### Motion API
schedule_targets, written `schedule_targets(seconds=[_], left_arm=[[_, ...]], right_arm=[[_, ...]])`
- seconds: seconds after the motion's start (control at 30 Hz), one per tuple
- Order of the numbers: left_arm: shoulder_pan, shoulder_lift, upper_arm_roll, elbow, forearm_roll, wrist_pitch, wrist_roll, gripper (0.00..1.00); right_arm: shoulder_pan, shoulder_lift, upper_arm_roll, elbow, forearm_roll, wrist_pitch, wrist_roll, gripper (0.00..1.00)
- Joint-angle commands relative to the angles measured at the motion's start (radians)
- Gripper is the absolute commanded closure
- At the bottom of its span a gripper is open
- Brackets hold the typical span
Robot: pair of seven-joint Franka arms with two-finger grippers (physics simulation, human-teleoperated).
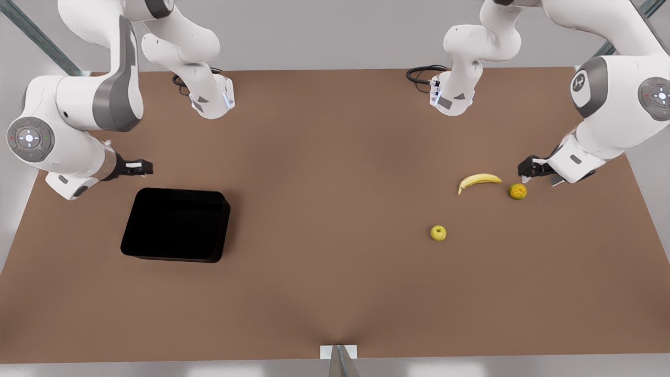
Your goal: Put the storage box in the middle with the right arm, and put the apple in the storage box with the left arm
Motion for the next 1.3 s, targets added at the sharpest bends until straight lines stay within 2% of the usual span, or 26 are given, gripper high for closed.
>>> schedule_targets(seconds=[0.0,0.1,0.13,0.17,0.23,0.27,0.33,0.37,0.47,0.53,0.6,0.7,0.9,0.97,1.0,1.03,1.07,1.1,1.27], left_arm=[[0.006,-0.001,0.0,0.0,-0.001,0.002,-0.002,0.0],[0.005,-0.001,0.008,-0.049,0.028,-0.003,0.014,0.0],[0.003,0.008,0.032,-0.081,0.012,0.011,-0.061,0.0],[0.0,0.022,0.033,-0.117,-0.007,0.02,-0.325,0.0],[-0.001,0.054,0.066,-0.219,-0.254,0.132,-0.668,0.0],[-0.009,0.068,0.077,-0.285,-0.359,0.238,-0.843,0.0],[-0.035,0.11,0.079,-0.389,-0.642,0.432,-1.052,0.0],[-0.043,0.126,0.08,-0.445,-0.773,0.537,-1.051,0.0],[-0.043,0.194,0.117,-0.538,-1.257,0.56,-0.936,0.0],[-0.044,0.199,0.135,-0.638,-1.451,0.546,-0.825,0.0],[-0.046,0.217,0.135,-0.673,-1.55,0.546,-0.801,0.0],[-0.046,0.315,0.135,-0.666,-1.728,0.545,-0.758,0.0],[-0.092,0.377,0.12,-0.63,-1.749,0.561,-0.752,0.0],[-0.104,0.366,0.12,-0.63,-1.715,0.56,-0.744,0.0],[-0.112,0.373,0.12,-0.63,-1.713,0.558,-0.727,0.0],[-0.112,0.389,0.12,-0.629,-1.712,0.558,-0.715,0.0],[-0.136,0.393,0.12,-0.63,-1.696,0.561,-0.706,0.0],[-0.142,0.398,0.12,-0.634,-1.693,0.561,-0.692,0.0],[-0.142,0.444,0.12,-0.634,-1.71,0.574,-0.632,0.0]], right_arm=[[0.0,-0.001,0.0,-0.001,0.0,0.0,0.001,0.0],[-0.059,0.022,-0.002,-0.011,-0.004,0.058,-0.012,0.0],[-0.145,0.054,-0.012,-0.042,-0.007,0.098,-0.039,0.0],[-0.184,0.053,-0.052,-0.091,-0.012,0.156,-0.105,0.0],[-0.25,0.053,-0.077,-0.25,-0.004,0.303,-0.134,0.0],[-0.263,0.048,-0.077,-0.408,-0.003,0.537,-0.133,0.0],[-0.283,0.05,-0.077,-0.531,0.036,0.698,-0.131,0.0],[-0.291,0.054,-0.083,-0.568,0.036,0.745,-0.134,0.0],[-0.3,0.094,-0.1,-0.651,0.036,0.87,-0.134,0.0],[-0.3,0.153,-0.112,-0.654,0.042,0.943,-0.134,0.0],[-0.296,0.183,-0.112,-0.651,0.043,0.969,-0.134,0.0],[-0.288,0.222,-0.11,-0.65,0.065,0.973,-0.134,0.0],[-0.285,0.272,-0.1,-0.642,0.066,0.974,-0.134,0.0],[-0.283,0.271,-0.097,-0.64,0.066,0.966,-0.136,0.12],[-0.283,0.271,-0.097,-0.634,0.066,0.954,-0.139,0.41],[-0.283,0.272,-0.091,-0.634,0.065,0.953,-0.156,0.55],[-0.283,0.272,-0.092,-0.634,0.065,0.954,-0.163,0.62],[-0.283,0.28,-0.092,-0.634,0.065,0.962,-0.163,0.65],[-0.277,0.295,-0.092,-0.631,0.06,0.969,-0.17,0.7]])
